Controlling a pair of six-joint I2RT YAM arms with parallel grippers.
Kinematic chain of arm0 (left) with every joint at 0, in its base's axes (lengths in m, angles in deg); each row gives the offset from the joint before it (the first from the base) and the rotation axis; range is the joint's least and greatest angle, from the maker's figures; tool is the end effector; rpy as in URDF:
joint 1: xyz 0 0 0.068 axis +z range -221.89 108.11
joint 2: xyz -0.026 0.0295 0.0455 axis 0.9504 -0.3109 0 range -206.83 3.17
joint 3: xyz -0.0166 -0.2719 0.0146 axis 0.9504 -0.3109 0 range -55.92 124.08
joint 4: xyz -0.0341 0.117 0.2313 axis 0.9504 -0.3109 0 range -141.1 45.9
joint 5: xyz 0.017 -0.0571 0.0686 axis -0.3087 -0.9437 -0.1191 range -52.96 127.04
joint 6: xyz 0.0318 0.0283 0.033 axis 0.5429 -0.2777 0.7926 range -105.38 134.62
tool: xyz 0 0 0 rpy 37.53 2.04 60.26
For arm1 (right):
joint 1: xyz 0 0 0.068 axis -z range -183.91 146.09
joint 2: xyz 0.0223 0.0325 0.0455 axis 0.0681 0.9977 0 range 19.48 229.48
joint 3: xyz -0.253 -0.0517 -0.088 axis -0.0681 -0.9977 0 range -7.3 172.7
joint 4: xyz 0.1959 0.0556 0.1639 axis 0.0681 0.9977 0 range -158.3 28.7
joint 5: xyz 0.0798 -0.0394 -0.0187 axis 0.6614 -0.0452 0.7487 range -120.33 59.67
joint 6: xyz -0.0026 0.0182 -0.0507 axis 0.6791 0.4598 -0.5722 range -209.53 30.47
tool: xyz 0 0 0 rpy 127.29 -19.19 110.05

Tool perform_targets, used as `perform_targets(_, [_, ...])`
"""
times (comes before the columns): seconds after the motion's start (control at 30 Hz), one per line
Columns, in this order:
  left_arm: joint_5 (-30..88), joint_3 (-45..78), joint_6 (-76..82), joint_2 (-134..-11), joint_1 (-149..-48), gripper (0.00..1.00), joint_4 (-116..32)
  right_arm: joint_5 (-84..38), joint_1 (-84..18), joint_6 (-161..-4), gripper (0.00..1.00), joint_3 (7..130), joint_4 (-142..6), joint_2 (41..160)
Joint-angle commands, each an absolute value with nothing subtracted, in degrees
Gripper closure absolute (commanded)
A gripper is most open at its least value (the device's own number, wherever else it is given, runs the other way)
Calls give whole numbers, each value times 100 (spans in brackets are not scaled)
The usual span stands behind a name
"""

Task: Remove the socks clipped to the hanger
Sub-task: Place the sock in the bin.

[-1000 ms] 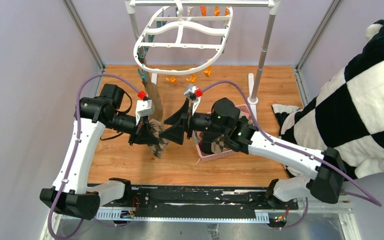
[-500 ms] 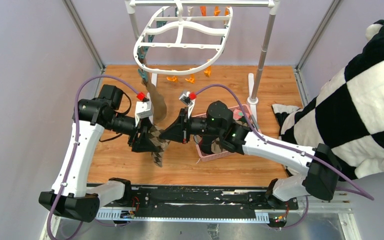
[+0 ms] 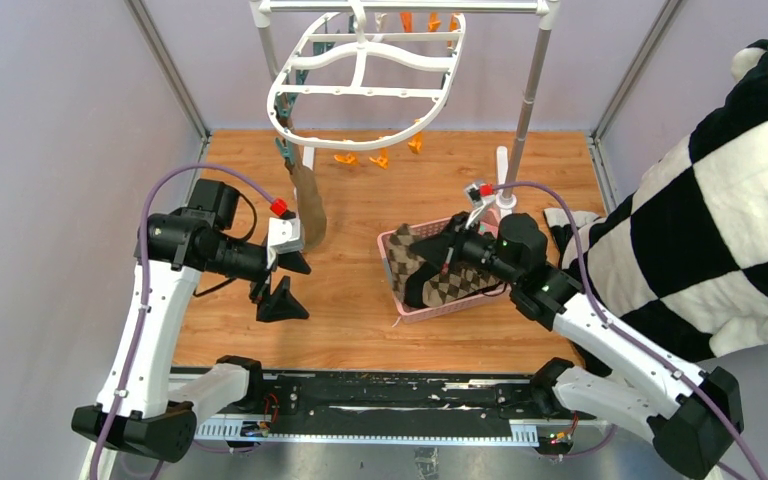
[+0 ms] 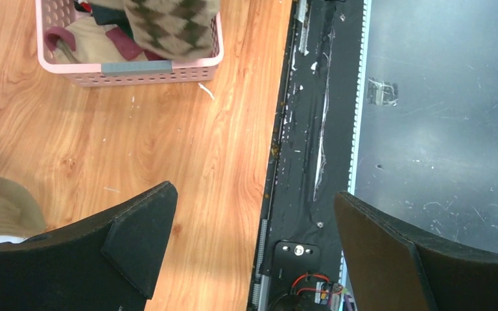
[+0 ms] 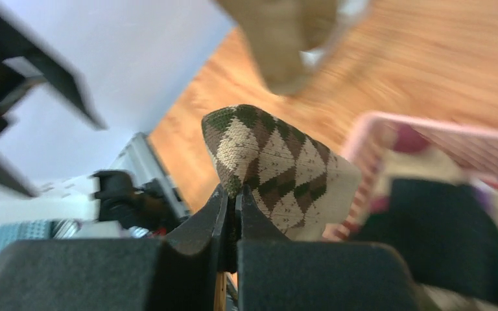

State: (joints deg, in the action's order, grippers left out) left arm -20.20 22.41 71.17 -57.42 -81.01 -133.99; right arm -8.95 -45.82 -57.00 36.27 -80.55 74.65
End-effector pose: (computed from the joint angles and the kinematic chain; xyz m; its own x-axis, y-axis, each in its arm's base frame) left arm 0.1275 -0.0508 0.3865 -0.2341 0.4950 -0.8368 0.9717 0.1460 -0.1855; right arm 0.1613 0.1623 0.3410 -0.4734 0.2480 -0.8452 -0.7576 0.3748 0.5343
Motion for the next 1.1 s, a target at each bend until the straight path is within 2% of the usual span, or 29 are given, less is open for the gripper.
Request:
perform_targets(0.0, [-1856, 2175, 6810, -5603, -8103, 0, -13243, -1807, -3796, -5430, 100, 3022, -7101, 7239])
perform_targets(0.13, [-1578, 2139, 6067, -5483, -8103, 0, -12683, -2502, -3238, -5512, 100, 2794, -6769, 7381])
perform_targets(0.23, [-728, 2110, 5052, -5311, -8096, 0, -11809, -3772, -3145, -5756, 100, 2919, -6138, 7434])
perform_targets(0.33, [118, 2043, 4230, -5210, -8075, 0, -11026, -4428, -3125, -6014, 98, 2950, -6023, 7430])
perform_targets(0.47, [137, 2109, 3848, -5473, -7844, 0, -10967, -4726, -3120, -6416, 80, 3176, -5764, 7622])
perform_targets(0.57, [-174, 2141, 3765, -5678, -7407, 0, -10966, -4690, -3096, -6596, 52, 3366, -5450, 7642])
perform_targets(0.63, [-448, 2171, 3743, -5775, -6987, 0, -10971, -4441, -3079, -6677, 38, 3605, -5212, 7542])
perform_targets(0.7, [-675, 2198, 3721, -5861, -6632, 0, -10967, -4094, -3078, -6694, 32, 3881, -4987, 7405])
perform_targets(0.77, [-794, 2200, 3716, -5895, -6402, 0, -10973, -3697, -3072, -6592, 32, 4139, -4706, 7267])
perform_targets(0.87, [-840, 2162, 3720, -5891, -6259, 0, -10967, -2688, -3071, -6215, 44, 4220, -4758, 7066])
perform_targets(0.97, [-812, 2128, 3639, -5907, -6195, 0, -10966, -1537, -3078, -5697, 55, 3829, -5443, 7063])
perform_targets(1.07, [-855, 2109, 3574, -6005, -6076, 0, -10975, -1151, -3075, -5380, 59, 3270, -6280, 7302])
